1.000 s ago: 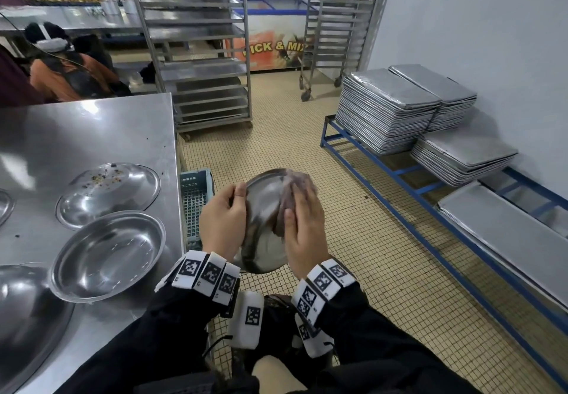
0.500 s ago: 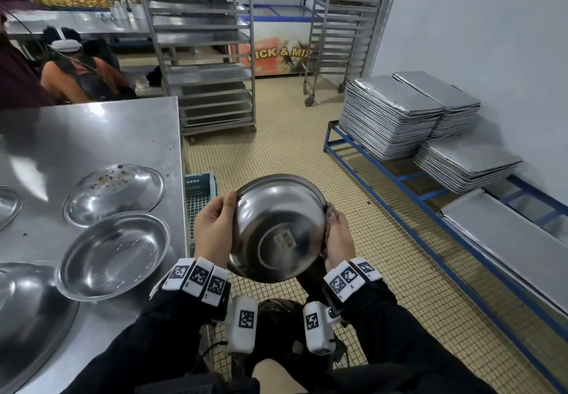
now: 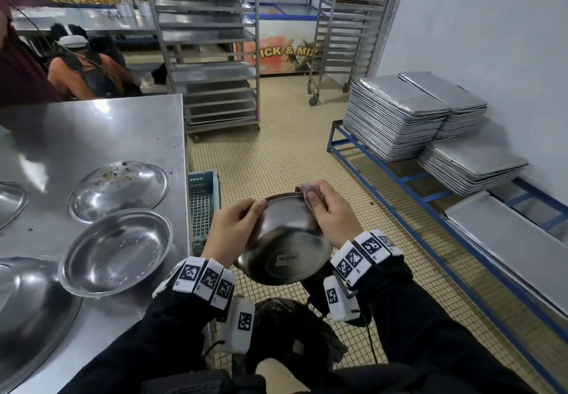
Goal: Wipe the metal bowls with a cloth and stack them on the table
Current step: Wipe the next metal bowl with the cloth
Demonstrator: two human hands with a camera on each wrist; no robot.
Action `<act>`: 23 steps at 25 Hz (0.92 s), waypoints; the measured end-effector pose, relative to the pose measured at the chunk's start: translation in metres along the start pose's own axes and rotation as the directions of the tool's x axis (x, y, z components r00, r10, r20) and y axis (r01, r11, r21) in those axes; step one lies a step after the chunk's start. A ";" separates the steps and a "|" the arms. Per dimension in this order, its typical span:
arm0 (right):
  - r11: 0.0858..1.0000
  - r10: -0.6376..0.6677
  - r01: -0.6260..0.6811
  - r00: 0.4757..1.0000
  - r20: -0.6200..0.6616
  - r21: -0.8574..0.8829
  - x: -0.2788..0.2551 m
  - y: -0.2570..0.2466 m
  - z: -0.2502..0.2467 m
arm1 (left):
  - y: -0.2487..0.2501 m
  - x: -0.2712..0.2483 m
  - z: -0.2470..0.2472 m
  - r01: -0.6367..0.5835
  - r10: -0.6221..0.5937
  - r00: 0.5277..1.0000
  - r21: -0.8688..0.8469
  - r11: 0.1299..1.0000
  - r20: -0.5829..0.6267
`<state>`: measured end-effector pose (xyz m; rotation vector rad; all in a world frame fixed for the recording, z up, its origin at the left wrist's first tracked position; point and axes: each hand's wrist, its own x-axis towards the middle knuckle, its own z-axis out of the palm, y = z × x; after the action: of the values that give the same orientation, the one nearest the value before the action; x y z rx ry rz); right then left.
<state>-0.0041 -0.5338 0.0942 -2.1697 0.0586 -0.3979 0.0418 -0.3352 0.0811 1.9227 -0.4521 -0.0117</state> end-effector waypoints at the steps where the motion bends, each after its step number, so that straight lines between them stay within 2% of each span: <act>1: 0.999 -0.035 0.035 0.999 -0.011 -0.019 0.002 0.002 0.002 | 0.000 0.001 0.000 0.001 -0.001 1.000 -0.008 1.000 -0.024; 3: 0.996 -0.088 0.087 0.996 -0.024 -0.025 0.003 0.004 0.009 | -0.001 0.002 0.002 0.023 -0.023 0.997 -0.001 1.000 -0.078; 5: 0.986 -0.160 0.156 0.985 -0.063 -0.063 -0.005 0.004 0.023 | 0.000 0.006 0.005 0.104 -0.110 0.990 -0.065 0.992 -0.085; 7: 0.955 -0.224 0.189 0.965 -0.137 -0.228 -0.020 0.001 0.045 | 0.004 0.011 0.007 0.188 -0.202 0.978 -0.213 0.959 -0.047; 9: 0.934 -0.227 0.146 0.948 -0.222 -0.327 -0.030 -0.004 0.059 | 0.004 0.014 0.006 0.212 -0.221 0.975 -0.247 0.945 -0.007; 11: 0.971 -0.127 0.058 0.946 -0.297 -0.231 -0.031 -0.004 0.058 | 0.004 0.011 0.005 0.185 -0.187 0.982 -0.230 0.955 0.014; 13: 0.991 0.136 -0.135 0.940 -0.312 0.026 -0.024 0.001 0.044 | 0.003 0.009 0.003 0.182 -0.188 0.982 -0.254 0.950 0.004; 15: 0.912 0.401 -0.362 0.888 -0.227 0.194 -0.023 0.011 0.031 | 0.003 0.009 0.000 0.182 -0.195 0.981 -0.281 0.942 -0.019; 16: 0.897 0.435 -0.402 0.876 -0.207 0.183 -0.025 0.013 0.026 | 0.002 0.009 0.000 0.165 -0.180 0.983 -0.261 0.951 -0.032; 18: 0.941 0.337 -0.324 0.916 -0.220 0.093 -0.032 0.011 0.026 | 0.002 0.009 -0.001 0.114 -0.124 0.991 -0.174 0.978 -0.049; 21: 0.996 0.044 -0.063 0.967 -0.249 -0.070 -0.032 -0.003 0.043 | 0.000 0.010 0.001 0.081 -0.086 0.996 -0.111 0.991 -0.037; 22: 0.992 -0.013 -0.019 0.968 -0.250 -0.124 -0.030 -0.008 0.047 | -0.001 0.010 0.002 0.070 -0.073 0.997 -0.097 0.993 -0.034; 23: 0.991 -0.001 -0.033 0.968 -0.252 -0.128 -0.027 -0.012 0.047 | -0.001 0.009 0.002 0.055 -0.057 0.998 -0.071 0.996 -0.035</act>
<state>-0.0162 -0.4852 0.0710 -2.2343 0.2499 -0.6750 0.0501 -0.3398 0.0810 1.8631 -0.3683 -0.0284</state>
